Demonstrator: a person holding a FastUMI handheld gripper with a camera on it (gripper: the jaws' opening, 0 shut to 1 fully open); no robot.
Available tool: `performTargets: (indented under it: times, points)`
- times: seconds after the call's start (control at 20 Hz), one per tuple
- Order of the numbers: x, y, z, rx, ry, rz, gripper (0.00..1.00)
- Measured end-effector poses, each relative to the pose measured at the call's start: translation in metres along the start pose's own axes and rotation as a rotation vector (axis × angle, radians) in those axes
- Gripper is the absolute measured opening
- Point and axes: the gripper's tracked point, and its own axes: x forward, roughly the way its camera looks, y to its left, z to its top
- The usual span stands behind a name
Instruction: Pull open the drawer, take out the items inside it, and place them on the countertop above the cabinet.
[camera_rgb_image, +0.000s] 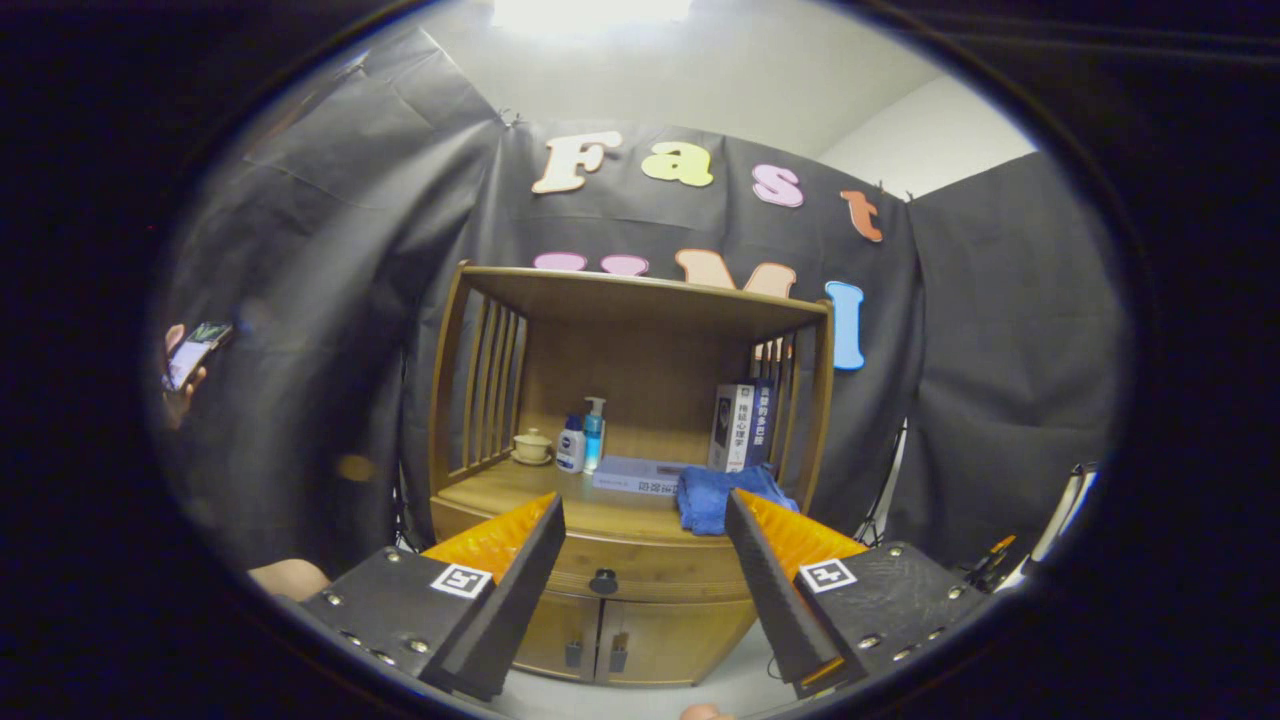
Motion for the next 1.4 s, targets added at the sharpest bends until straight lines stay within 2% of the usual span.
performTargets:
  times: [0.6, 0.95, 1.15, 1.4]
  points:
    - [0.013, 0.013, -0.012, 0.007, 0.013, 0.032, 0.96]
    - [0.052, 0.041, -0.040, -0.010, 0.049, 0.090, 0.96]
    - [0.080, 0.035, -0.061, -0.043, 0.101, 0.045, 0.96]
    - [0.115, 0.032, -0.091, -0.056, 0.137, 0.041, 0.96]
